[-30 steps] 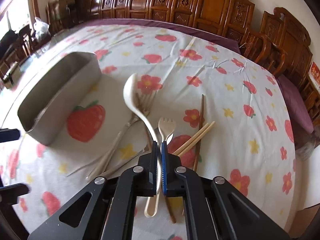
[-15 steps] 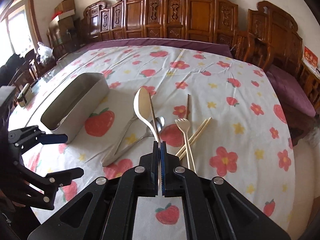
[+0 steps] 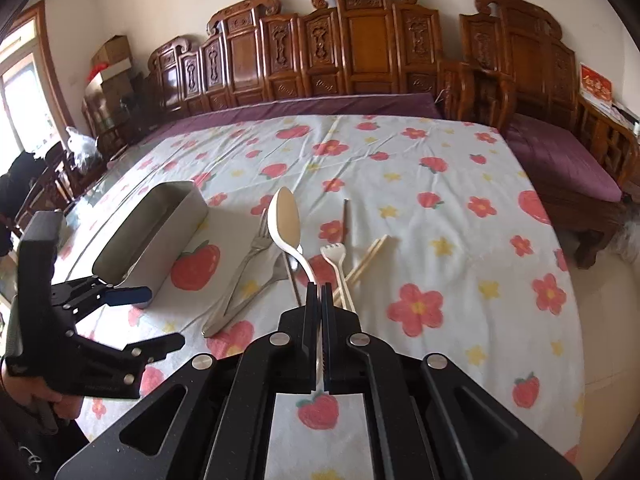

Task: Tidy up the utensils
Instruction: 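Grasp a silver metal fork with the left gripper while the right gripper holds the white spoon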

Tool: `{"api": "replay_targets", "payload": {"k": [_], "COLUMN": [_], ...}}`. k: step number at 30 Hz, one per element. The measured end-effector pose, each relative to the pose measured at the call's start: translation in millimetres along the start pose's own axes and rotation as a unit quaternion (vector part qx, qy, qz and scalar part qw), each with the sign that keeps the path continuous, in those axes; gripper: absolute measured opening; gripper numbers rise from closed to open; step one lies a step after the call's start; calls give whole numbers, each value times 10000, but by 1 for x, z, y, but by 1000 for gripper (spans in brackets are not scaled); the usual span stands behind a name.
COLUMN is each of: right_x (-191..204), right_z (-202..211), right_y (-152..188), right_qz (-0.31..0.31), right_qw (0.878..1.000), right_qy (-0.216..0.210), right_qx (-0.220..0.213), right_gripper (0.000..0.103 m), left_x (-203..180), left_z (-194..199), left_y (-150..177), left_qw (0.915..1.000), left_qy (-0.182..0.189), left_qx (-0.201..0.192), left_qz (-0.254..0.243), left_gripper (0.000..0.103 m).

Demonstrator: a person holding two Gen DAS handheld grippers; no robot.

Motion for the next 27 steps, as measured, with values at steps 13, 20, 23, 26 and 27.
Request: {"api": "replay_targets", "payload": {"k": [13, 20, 23, 26, 27], "right_x": [-36, -38, -37, -37, -37], "right_z": [0, 1, 3, 5, 6], "right_y": [31, 31, 29, 28, 28], "right_qz": [-357, -387, -383, -409, -407], "right_qw": [9988, 9988, 9988, 9988, 9988], "right_qy": [343, 315, 291, 262, 256], "right_qx": [66, 31, 5, -19, -25], "right_gripper": [2, 2, 2, 2, 2], "left_x": [7, 11, 11, 9, 8], "left_z": [-43, -73, -78, -80, -80], "left_y": [-42, -64, -71, -74, -74], "left_qw": [9992, 9975, 9975, 9973, 9973], "left_qy": [-102, -193, -292, -340, -306], "left_qx": [299, 534, 495, 529, 561], "left_qz": [263, 425, 402, 374, 369], "left_gripper": [45, 34, 31, 15, 8]}}
Point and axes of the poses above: each gripper's, at about its wrist camera, not at the fingertips, and z roughly against the way its jaws point, x to its left, y to its underside, the point moved 5 cm from there along -z, roughly the way its jaws point, and after that the axes turned 2 degrees about x, right-handed, at the moved point
